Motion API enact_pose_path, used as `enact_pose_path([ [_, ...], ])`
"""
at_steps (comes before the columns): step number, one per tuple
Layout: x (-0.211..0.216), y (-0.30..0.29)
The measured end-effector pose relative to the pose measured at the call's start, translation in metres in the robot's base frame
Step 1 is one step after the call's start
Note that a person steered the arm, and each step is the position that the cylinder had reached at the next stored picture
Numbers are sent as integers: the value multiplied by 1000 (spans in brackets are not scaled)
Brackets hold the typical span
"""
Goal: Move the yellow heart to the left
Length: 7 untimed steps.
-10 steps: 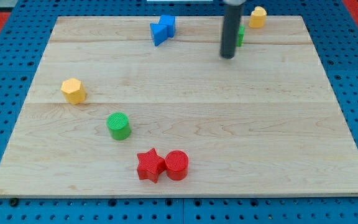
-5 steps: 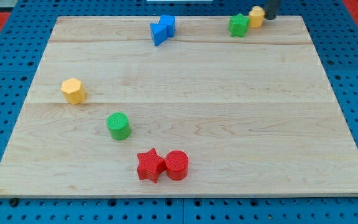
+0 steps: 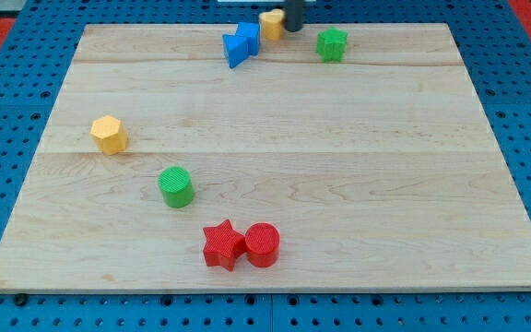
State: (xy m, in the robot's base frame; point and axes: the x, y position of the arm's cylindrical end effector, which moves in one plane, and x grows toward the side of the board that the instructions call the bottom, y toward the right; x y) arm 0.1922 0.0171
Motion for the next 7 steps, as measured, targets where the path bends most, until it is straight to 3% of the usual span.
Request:
enact_pose_path([
  [2, 0, -7],
  [5, 0, -110],
  [7, 68, -131],
])
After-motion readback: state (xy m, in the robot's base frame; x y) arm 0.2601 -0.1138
